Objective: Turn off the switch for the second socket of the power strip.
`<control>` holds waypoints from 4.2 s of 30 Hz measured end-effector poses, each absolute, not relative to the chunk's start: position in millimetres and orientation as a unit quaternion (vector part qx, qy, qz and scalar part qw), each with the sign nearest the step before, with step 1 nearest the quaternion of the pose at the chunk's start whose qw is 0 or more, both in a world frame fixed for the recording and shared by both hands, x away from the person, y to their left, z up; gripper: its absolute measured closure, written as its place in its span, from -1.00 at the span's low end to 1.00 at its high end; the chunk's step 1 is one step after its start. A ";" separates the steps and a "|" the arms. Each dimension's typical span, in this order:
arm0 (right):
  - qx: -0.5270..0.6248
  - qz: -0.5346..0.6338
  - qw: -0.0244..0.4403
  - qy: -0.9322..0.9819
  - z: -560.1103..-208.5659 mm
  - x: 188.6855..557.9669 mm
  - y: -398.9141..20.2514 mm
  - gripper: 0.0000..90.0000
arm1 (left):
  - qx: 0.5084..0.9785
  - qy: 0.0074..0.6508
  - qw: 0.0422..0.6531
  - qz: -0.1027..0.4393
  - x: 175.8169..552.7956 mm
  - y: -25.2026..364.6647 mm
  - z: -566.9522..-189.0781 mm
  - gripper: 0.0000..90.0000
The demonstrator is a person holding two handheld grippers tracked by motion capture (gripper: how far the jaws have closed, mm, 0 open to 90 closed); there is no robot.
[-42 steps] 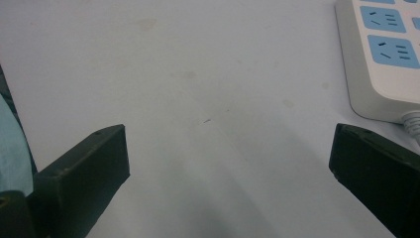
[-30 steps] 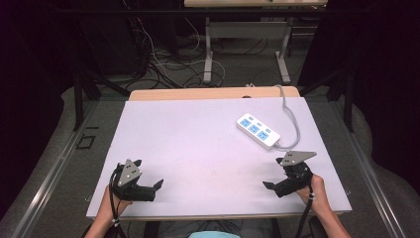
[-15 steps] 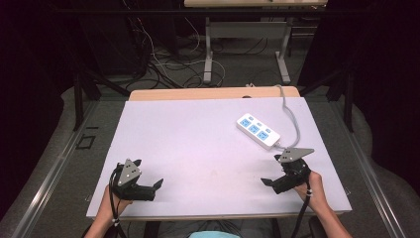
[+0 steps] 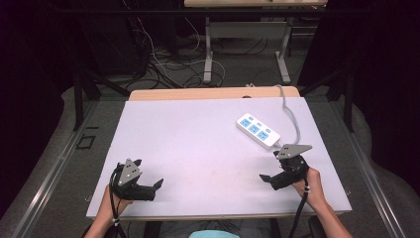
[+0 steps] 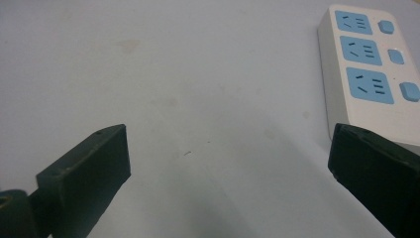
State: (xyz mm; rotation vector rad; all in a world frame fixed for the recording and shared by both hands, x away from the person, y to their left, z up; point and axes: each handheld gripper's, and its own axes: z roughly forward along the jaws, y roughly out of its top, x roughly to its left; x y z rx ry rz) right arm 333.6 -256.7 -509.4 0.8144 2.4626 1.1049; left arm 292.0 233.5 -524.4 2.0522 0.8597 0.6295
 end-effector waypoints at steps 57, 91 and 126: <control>0.308 0.376 0.177 0.856 -495.2 393.1 -252.4 -0.92 | 0.813 0.337 0.399 0.257 293.1 232.2 -524.8 -1.00; 0.344 0.389 0.174 0.837 -497.6 440.7 -260.6 -0.99 | 0.816 0.331 0.395 0.262 291.9 229.6 -523.7 -0.99; 0.382 0.400 0.181 0.813 -507.3 497.9 -268.3 -1.00 | 0.816 0.328 0.391 0.272 293.3 227.5 -523.8 -0.99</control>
